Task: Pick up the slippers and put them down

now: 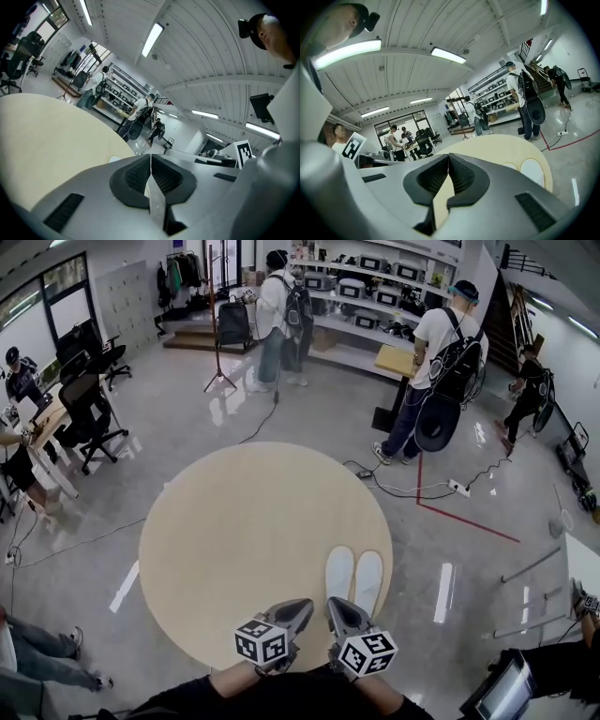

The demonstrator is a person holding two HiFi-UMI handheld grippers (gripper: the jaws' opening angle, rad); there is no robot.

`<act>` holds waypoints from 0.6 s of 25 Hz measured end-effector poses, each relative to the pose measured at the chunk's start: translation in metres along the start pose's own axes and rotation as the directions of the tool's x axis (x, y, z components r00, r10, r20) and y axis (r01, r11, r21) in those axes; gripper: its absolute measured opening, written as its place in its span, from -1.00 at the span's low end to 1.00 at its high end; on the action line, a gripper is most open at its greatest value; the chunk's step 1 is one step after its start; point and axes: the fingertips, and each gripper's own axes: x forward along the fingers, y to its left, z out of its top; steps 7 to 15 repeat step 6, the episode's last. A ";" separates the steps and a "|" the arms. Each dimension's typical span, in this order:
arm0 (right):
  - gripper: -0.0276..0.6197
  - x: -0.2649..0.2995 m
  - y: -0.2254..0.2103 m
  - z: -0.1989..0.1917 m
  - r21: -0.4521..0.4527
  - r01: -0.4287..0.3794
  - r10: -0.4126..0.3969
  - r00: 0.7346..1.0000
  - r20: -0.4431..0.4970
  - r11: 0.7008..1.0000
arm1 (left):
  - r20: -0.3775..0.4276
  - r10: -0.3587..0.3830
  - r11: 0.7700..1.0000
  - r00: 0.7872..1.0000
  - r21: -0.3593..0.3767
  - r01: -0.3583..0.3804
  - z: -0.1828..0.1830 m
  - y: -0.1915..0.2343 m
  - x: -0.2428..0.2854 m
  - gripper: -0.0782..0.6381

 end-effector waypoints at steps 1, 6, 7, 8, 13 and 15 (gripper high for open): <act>-0.87 -0.001 0.003 0.000 0.005 0.003 -0.003 1.000 0.004 1.000 | -0.002 -0.001 1.000 1.000 0.008 0.001 0.001 -0.001 -0.003 -0.72; -0.87 -0.013 0.021 0.001 0.017 0.010 -0.010 1.000 0.013 1.000 | -0.016 -0.001 0.999 1.000 0.039 0.002 0.001 -0.011 -0.021 -0.72; -0.87 -0.013 0.021 0.001 0.017 0.010 -0.010 1.000 0.013 1.000 | -0.016 -0.001 0.999 1.000 0.039 0.002 0.001 -0.011 -0.021 -0.72; -0.87 -0.013 0.021 0.001 0.017 0.010 -0.010 1.000 0.013 1.000 | -0.016 -0.001 0.999 1.000 0.039 0.002 0.001 -0.011 -0.021 -0.72; -0.87 -0.013 0.021 0.001 0.017 0.010 -0.010 1.000 0.013 1.000 | -0.016 -0.001 0.999 1.000 0.039 0.002 0.001 -0.011 -0.021 -0.72; -0.87 -0.013 0.021 0.001 0.017 0.010 -0.010 1.000 0.013 1.000 | -0.016 -0.001 0.999 1.000 0.039 0.002 0.001 -0.011 -0.021 -0.72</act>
